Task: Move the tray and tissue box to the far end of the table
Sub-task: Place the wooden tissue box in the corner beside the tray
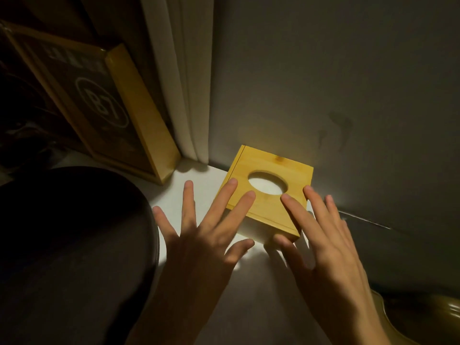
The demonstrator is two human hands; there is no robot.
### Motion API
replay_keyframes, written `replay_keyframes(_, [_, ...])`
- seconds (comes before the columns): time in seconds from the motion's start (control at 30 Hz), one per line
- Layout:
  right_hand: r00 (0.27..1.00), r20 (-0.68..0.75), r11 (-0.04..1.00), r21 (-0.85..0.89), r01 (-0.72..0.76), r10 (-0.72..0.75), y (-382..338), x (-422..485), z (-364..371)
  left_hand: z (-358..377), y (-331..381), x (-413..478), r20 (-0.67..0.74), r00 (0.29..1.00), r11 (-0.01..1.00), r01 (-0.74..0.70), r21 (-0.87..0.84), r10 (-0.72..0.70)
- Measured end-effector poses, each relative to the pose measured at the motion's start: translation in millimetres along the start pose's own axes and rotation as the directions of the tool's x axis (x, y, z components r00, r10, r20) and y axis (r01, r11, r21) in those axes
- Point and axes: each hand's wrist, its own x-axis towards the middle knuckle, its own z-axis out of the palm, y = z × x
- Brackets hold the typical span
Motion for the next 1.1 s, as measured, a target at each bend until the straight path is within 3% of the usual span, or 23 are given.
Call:
replay_keyframes(0.23, [0.999,-0.038,0.997,0.069,0.037,-0.034,-12.3,-0.4,-4.3,-8.2,2.9,0.0,-0.069,0.997,0.999,-0.021,0.031,0.023])
replay_keyframes(0.33, [0.994,-0.065,0.996,-0.026,0.087,-0.088,-19.7,1.4,-11.4,-7.0,5.2,1.9,-0.043,0.999,0.994,0.001,0.108,0.003])
replay_keyframes(0.5, [0.988,0.141,0.993,-0.11,-0.052,0.067,-11.3,12.6,-13.5,-1.1,-1.0,2.9,-0.014,1.0,0.993,-0.005,0.12,0.007])
replay_keyframes(0.57, [0.984,0.155,0.993,-0.096,-0.073,0.088,-9.9,12.4,-14.1,-0.9,0.8,3.3,0.018,1.0,0.991,-0.012,0.131,0.01])
replay_keyframes(0.7, [0.958,0.227,0.983,-0.089,-0.162,0.178,-17.6,11.8,-21.8,-1.9,3.6,4.0,0.166,0.982,0.996,0.085,0.02,-0.087])
replay_keyframes(0.87, [0.972,0.179,0.964,-0.244,-0.103,0.149,-29.3,12.5,-37.2,-25.6,7.8,7.1,0.385,0.914,0.989,0.146,-0.021,-0.127])
replay_keyframes(0.97, [0.941,0.288,0.944,-0.32,-0.081,0.178,-40.7,16.8,-54.1,-46.5,8.8,15.1,0.444,0.888,0.974,0.193,-0.119,-0.122])
replay_keyframes(1.1, [0.83,0.498,0.915,-0.402,-0.036,0.252,-61.1,38.9,-87.4,-81.5,7.6,36.8,0.694,0.711,0.94,0.303,-0.155,-0.115])
